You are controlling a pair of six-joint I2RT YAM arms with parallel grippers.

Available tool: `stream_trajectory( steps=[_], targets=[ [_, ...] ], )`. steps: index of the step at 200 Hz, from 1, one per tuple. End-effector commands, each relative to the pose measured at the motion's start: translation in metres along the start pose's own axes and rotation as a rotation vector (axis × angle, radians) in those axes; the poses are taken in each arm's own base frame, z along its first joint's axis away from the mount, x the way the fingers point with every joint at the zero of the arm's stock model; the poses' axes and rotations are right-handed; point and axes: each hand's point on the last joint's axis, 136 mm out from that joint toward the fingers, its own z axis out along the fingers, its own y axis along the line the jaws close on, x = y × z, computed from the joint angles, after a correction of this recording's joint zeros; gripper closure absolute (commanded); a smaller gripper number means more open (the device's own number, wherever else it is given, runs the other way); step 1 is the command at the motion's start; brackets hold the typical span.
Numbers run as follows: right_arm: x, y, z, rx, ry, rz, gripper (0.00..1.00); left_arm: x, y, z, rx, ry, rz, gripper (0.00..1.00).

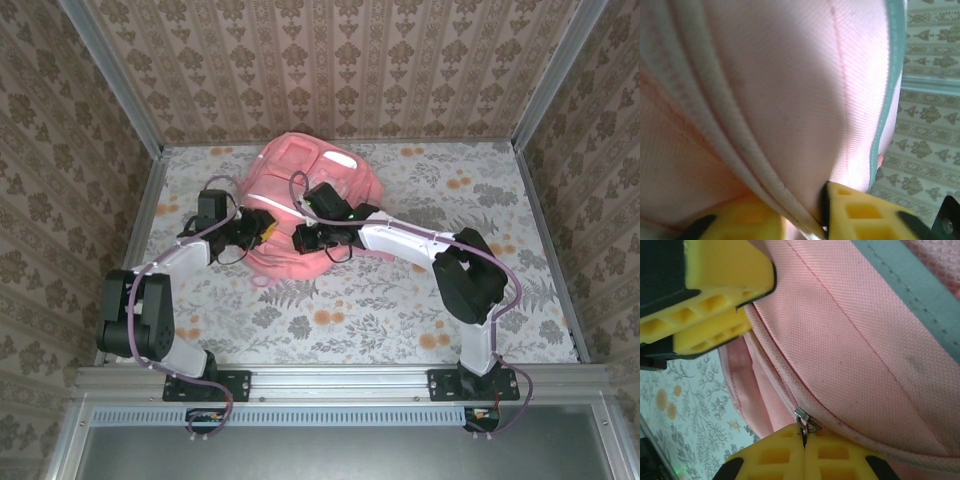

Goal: Pack the student bag

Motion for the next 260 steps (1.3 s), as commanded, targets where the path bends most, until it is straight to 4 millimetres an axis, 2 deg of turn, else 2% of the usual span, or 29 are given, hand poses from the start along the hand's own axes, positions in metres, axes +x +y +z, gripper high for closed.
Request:
stream_trajectory(
  steps=[1,16,33,41,63,91,118,138,161,164,169,181,192,209,232,244,251,260],
  targets=[
    [0.005,-0.007,-0.025,0.062,-0.021,-0.081,1.00,-0.015,0.002,-0.004,-0.039,-0.073,0.032,0.91],
    [0.015,-0.037,-0.033,0.151,-0.005,-0.091,1.00,-0.015,0.000,-0.011,-0.061,-0.084,0.075,1.00],
    [0.016,-0.067,-0.046,0.216,-0.006,-0.070,1.00,-0.014,0.000,-0.019,-0.086,-0.099,0.111,1.00],
    [0.013,-0.075,-0.051,0.236,-0.022,-0.071,1.00,-0.013,0.001,-0.020,-0.091,-0.100,0.120,1.00],
    [-0.006,-0.093,-0.062,0.295,-0.069,-0.104,1.00,-0.011,0.004,-0.019,-0.093,-0.082,0.130,1.00],
    [-0.032,-0.116,-0.064,0.362,-0.107,-0.098,1.00,-0.008,0.005,-0.016,-0.090,-0.055,0.143,1.00],
    [-0.054,-0.123,-0.067,0.410,-0.160,-0.061,1.00,-0.002,0.007,-0.014,-0.099,-0.019,0.167,1.00],
    [-0.056,-0.127,-0.069,0.435,-0.158,-0.014,0.99,-0.001,0.009,-0.015,-0.109,-0.007,0.182,1.00],
    [-0.050,-0.127,-0.076,0.424,-0.155,0.002,0.97,-0.001,-0.001,-0.020,-0.096,0.002,0.227,1.00],
    [-0.049,-0.126,-0.078,0.420,-0.152,0.001,0.96,0.000,-0.002,-0.020,-0.097,0.006,0.234,0.97],
    [-0.047,-0.127,-0.082,0.417,-0.149,0.003,0.95,0.000,-0.006,-0.023,-0.097,0.010,0.245,0.87],
    [-0.044,-0.125,-0.092,0.408,-0.151,-0.007,0.95,-0.001,-0.015,-0.028,-0.097,0.011,0.286,0.55],
    [-0.041,-0.128,-0.104,0.418,-0.161,-0.022,0.99,-0.004,-0.022,-0.036,-0.112,-0.011,0.316,0.39],
    [-0.033,-0.142,-0.122,0.501,-0.156,-0.048,1.00,-0.014,-0.026,-0.050,-0.165,-0.076,0.362,0.27],
    [-0.019,-0.155,-0.135,0.515,-0.144,-0.030,1.00,-0.038,-0.022,-0.068,-0.240,-0.188,0.377,0.22],
    [-0.012,-0.152,-0.140,0.481,-0.140,-0.037,0.85,-0.052,-0.014,-0.079,-0.292,-0.254,0.364,0.17],
    [-0.010,-0.150,-0.147,0.465,-0.154,-0.046,0.59,-0.062,-0.010,-0.086,-0.331,-0.302,0.373,0.14],
    [-0.012,-0.150,-0.161,0.475,-0.198,-0.046,0.36,-0.073,-0.003,-0.097,-0.392,-0.365,0.381,0.10]
  ],
)
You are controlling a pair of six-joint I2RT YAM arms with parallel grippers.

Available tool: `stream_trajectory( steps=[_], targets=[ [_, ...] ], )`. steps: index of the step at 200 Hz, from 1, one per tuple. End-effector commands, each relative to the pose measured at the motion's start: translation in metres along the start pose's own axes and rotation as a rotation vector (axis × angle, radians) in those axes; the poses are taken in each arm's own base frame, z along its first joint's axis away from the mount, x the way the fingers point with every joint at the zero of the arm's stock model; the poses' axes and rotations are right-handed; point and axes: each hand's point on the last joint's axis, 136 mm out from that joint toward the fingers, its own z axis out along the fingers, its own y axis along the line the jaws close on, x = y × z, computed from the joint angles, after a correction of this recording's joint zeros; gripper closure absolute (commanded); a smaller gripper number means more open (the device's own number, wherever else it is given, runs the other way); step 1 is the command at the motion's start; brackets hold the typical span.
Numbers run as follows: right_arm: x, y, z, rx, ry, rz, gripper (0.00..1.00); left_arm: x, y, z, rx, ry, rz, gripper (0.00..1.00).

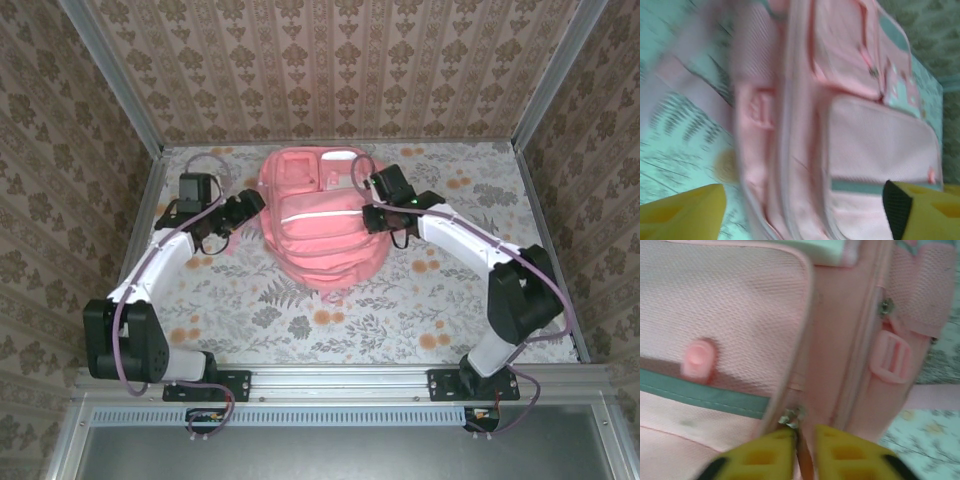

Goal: Pack the student bag

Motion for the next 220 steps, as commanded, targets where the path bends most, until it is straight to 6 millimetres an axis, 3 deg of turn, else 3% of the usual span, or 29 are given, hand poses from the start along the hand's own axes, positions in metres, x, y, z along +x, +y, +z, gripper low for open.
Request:
stream_trajectory(
  steps=[1,15,37,66,86,126,146,170,195,220],
  targets=[
    [-0.006,-0.010,-0.036,0.008,-0.086,-0.022,0.34,-0.028,0.037,-0.021,-0.213,-0.140,0.041,0.10],
    [-0.019,-0.028,-0.059,0.053,-0.191,0.011,0.16,-0.044,0.051,-0.033,-0.310,-0.224,0.078,0.04],
    [-0.037,-0.069,-0.099,0.176,-0.368,0.083,0.01,-0.064,0.074,-0.053,-0.463,-0.364,0.124,0.00],
    [-0.033,-0.142,-0.134,0.446,-0.500,0.236,0.00,-0.078,0.120,-0.085,-0.685,-0.570,0.106,0.00],
    [-0.016,-0.180,-0.140,0.603,-0.567,0.283,0.00,-0.078,0.143,-0.093,-0.746,-0.618,0.114,0.00],
    [0.023,-0.212,-0.112,0.720,-0.597,0.241,0.00,-0.072,0.162,-0.085,-0.764,-0.677,0.259,0.00],
    [0.042,-0.221,-0.089,0.736,-0.562,0.224,0.00,-0.068,0.159,-0.070,-0.709,-0.666,0.339,0.00],
    [0.046,-0.218,-0.065,0.677,-0.577,0.174,0.00,-0.067,0.143,-0.046,-0.583,-0.629,0.454,0.00],
    [0.046,-0.212,-0.045,0.614,-0.560,0.110,0.00,-0.067,0.124,-0.037,-0.476,-0.644,0.555,0.00],
    [0.047,-0.202,-0.038,0.549,-0.569,0.053,0.01,-0.060,0.113,-0.030,-0.416,-0.635,0.663,0.01]
  ],
)
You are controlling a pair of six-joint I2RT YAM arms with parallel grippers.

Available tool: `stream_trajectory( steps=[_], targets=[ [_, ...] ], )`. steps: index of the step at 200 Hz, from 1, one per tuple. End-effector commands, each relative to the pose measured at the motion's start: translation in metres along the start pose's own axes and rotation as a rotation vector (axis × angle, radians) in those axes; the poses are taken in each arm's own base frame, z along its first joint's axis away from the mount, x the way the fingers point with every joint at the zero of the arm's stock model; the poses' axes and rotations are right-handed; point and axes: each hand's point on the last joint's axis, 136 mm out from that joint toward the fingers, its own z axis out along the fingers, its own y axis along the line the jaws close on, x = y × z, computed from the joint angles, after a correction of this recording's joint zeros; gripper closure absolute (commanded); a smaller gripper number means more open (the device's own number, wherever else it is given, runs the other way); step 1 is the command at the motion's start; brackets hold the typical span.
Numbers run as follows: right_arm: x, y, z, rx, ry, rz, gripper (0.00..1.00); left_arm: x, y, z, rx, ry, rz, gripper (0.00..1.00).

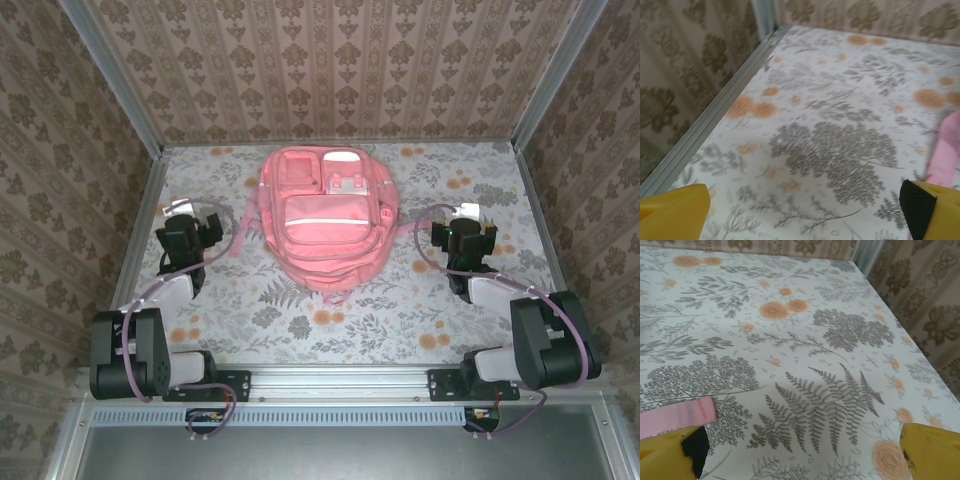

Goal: Pack the student bag

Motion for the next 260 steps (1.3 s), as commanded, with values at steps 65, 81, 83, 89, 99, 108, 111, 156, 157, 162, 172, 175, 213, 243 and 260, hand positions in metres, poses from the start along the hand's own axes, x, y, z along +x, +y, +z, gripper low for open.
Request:
stream_trajectory(
  steps=[65,81,83,89,99,108,111,156,157,162,172,175,213,243,260],
  targets=[
    [-0.021,0.025,-0.014,-0.251,-0.154,0.102,0.00,0.016,-0.027,0.010,0.146,-0.056,0.131,0.01],
    [-0.021,0.025,-0.009,-0.242,-0.151,0.111,0.00,0.019,-0.030,0.011,0.169,-0.065,0.136,0.02],
    [-0.022,0.025,-0.008,-0.237,-0.153,0.111,0.00,0.020,-0.031,0.010,0.172,-0.068,0.137,0.02],
    [-0.021,0.023,-0.006,-0.222,-0.155,0.118,0.00,0.021,-0.033,0.009,0.185,-0.076,0.141,0.02],
    [-0.019,0.025,-0.003,-0.231,-0.157,0.119,0.01,0.021,-0.037,0.005,0.211,-0.088,0.149,0.01],
    [-0.013,0.029,0.000,-0.241,-0.157,0.117,0.01,0.022,-0.037,0.005,0.214,-0.095,0.151,0.01],
    [-0.012,0.030,0.001,-0.243,-0.159,0.118,0.00,0.022,-0.037,0.005,0.217,-0.096,0.152,0.01],
    [-0.001,0.036,0.012,-0.239,-0.142,0.106,0.00,0.038,-0.036,0.015,0.183,-0.112,0.162,0.00],
    [-0.001,0.036,0.012,-0.240,-0.140,0.104,0.01,0.039,-0.037,0.015,0.184,-0.108,0.163,0.00],
    [-0.002,0.037,0.013,-0.240,-0.141,0.102,0.00,0.040,-0.036,0.015,0.181,-0.095,0.163,0.00],
    [-0.002,0.038,0.014,-0.237,-0.129,0.096,0.01,0.039,-0.034,0.020,0.157,-0.084,0.164,0.00],
    [-0.002,0.038,0.016,-0.233,-0.121,0.094,0.00,0.039,-0.033,0.022,0.145,-0.075,0.163,0.00],
    [-0.002,0.039,0.018,-0.241,-0.108,0.096,0.00,0.039,-0.030,0.026,0.120,-0.052,0.153,0.00],
    [-0.001,0.039,0.019,-0.244,-0.104,0.100,0.00,0.038,-0.034,0.025,0.149,-0.048,0.160,0.00],
    [-0.001,0.039,0.019,-0.245,-0.103,0.100,0.01,0.038,-0.036,0.025,0.154,-0.051,0.169,0.00]
  ],
)
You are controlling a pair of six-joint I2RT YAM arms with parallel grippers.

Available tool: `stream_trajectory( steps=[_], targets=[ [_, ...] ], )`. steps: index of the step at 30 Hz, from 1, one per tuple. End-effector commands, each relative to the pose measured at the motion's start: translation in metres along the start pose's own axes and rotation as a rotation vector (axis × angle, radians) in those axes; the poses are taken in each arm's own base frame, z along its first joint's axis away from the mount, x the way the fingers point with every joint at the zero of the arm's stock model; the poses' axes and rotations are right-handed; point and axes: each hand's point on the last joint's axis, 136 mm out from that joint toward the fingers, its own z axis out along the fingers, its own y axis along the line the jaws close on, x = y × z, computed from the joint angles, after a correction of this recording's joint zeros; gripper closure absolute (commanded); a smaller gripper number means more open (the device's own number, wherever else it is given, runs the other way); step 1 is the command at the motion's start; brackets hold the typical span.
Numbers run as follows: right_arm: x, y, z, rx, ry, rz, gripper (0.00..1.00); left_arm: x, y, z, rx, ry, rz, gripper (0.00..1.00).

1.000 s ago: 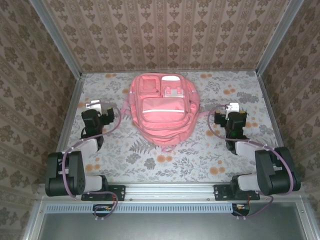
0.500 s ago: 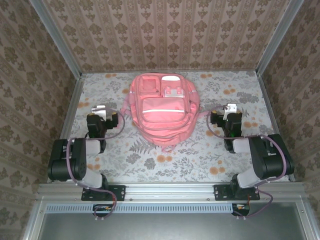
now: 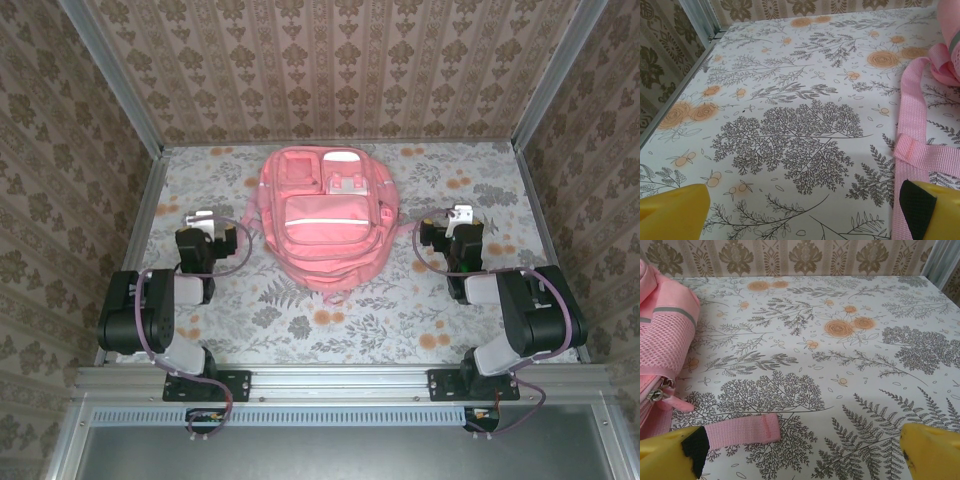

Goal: Pack the student bag

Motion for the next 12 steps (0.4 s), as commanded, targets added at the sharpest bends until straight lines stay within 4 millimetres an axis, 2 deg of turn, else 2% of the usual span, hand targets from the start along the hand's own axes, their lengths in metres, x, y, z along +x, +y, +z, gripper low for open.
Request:
stream_trajectory(
  steps=[1,12],
  targets=[
    [-0.0033,0.0029,0.0039,-0.020,-0.001,0.013,0.00,-0.0130,-0.0028,0.0028,0.010,-0.031,0.020,0.00],
    [-0.0034,0.0031,0.0042,-0.030,0.000,0.018,0.00,-0.0122,-0.0030,0.0041,0.028,-0.022,0.012,0.00]
  ],
)
